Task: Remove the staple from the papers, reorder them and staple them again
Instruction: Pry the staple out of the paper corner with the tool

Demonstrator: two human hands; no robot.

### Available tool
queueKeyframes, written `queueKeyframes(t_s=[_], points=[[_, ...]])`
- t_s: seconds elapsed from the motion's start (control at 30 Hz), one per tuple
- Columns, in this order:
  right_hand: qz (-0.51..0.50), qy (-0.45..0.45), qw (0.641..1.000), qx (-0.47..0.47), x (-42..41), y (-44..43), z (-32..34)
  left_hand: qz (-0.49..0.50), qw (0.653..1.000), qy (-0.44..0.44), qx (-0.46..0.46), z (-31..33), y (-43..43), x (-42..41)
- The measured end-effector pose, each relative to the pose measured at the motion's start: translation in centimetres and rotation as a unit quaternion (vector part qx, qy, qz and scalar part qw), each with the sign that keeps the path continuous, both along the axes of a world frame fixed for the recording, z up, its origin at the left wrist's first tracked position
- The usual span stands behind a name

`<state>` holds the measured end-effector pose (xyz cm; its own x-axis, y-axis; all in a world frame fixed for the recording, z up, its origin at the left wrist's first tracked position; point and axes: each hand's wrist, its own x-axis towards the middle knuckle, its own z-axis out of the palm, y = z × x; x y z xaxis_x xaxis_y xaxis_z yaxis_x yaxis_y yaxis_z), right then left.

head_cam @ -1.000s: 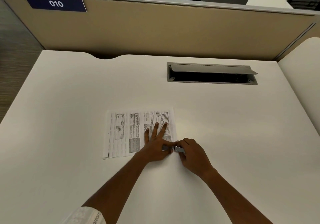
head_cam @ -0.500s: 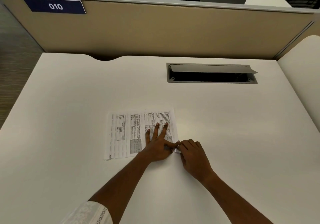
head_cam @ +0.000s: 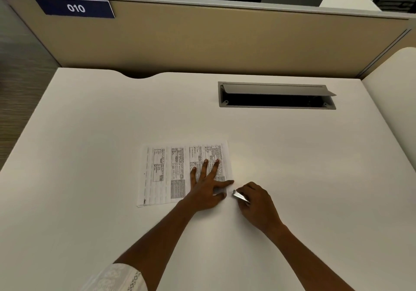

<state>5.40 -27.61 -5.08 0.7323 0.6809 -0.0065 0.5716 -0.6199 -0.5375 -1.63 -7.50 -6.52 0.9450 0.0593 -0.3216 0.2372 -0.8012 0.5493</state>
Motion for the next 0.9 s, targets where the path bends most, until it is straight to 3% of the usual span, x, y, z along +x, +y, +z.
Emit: queueKeyframes(t_s=[0.5,0.9], points=[[-0.054,0.043,0.996,0.056,-0.4,1.2,0.2,-0.015,0.999,0.008,0.029,-0.5,-0.1,0.0],[-0.137,0.146,0.977,0.071,0.4,1.5,-0.1,-0.005,0.999,0.015,0.028,0.0,-0.3,0.1]])
